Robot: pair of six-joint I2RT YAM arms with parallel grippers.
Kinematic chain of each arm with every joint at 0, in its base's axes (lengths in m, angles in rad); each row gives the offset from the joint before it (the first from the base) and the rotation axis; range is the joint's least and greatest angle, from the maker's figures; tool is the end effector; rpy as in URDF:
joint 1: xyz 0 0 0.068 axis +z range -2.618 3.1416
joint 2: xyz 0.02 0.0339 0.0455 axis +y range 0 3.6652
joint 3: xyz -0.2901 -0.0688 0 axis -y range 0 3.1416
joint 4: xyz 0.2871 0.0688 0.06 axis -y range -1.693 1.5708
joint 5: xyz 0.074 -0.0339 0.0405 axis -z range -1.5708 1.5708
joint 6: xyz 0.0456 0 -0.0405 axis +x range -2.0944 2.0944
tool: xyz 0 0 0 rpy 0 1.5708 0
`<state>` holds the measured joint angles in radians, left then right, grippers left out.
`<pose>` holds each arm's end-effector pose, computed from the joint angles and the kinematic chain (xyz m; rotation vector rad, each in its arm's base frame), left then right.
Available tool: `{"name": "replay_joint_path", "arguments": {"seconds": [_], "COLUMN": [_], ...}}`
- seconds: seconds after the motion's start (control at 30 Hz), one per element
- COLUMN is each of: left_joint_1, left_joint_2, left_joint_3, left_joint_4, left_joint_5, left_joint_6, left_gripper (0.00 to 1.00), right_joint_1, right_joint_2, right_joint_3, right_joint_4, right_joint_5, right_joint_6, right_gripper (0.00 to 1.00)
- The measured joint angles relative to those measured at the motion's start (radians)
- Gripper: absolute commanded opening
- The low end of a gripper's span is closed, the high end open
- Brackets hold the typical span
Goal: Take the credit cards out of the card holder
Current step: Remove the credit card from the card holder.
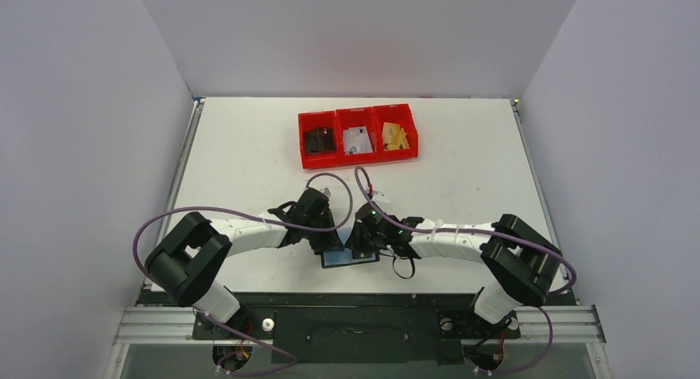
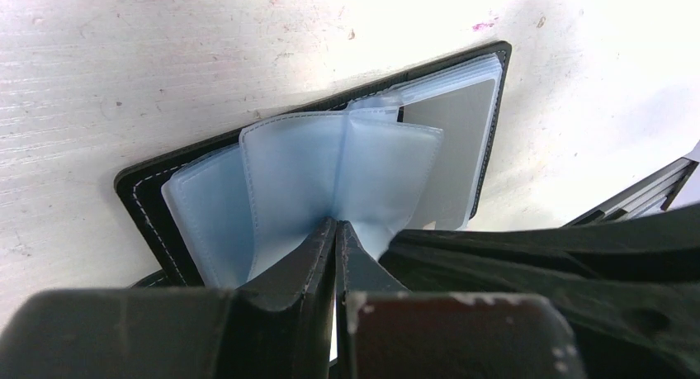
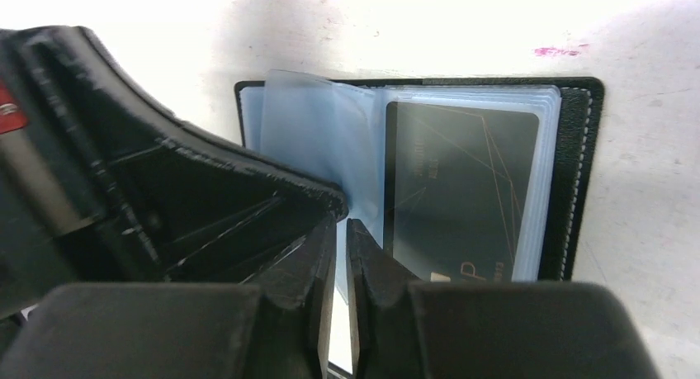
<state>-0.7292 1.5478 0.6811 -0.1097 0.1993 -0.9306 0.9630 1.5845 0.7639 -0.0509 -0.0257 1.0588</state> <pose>0.2262 -0.2142 0.1252 -0.1941 2.7644 -0.8129 0.1935 0.2803 0.1429 0.1152 2.6642 0.8421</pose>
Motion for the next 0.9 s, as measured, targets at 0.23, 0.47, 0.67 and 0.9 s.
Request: {"name": "replay_joint_path", "arguments": {"seconds": [0.23, 0.47, 0.67, 0.9], "left_joint_1": [0.0, 0.0, 0.001, 0.01], "left_joint_2": [0.004, -0.002, -0.01, -0.038], "left_joint_3": [0.004, 0.004, 0.004, 0.004], "left_joint_4": [0.0, -0.009, -0.022, -0.062], "left_joint_5": [0.0, -0.005, -0.012, -0.032], "left_joint_6": [-0.002, -0.002, 0.0, 0.02], "left_gripper": [0.0, 0.0, 0.0, 0.0], "right_joint_1": [-0.007, -0.021, -0.022, -0.012], "right_joint_2": [-0.077, -0.084, -0.089, 0.001], "right_joint_3": [0.0, -0.016, -0.025, 0.017], "right_joint_4": [-0.039, -0.06, -0.078, -0.077], "right_joint_5": [0.029, 0.06, 0.092, 0.09], "right_joint_6": [-0.018, -0.018, -0.015, -0.019], "right_gripper": [0.13, 0.08, 0.03, 0.03]}}
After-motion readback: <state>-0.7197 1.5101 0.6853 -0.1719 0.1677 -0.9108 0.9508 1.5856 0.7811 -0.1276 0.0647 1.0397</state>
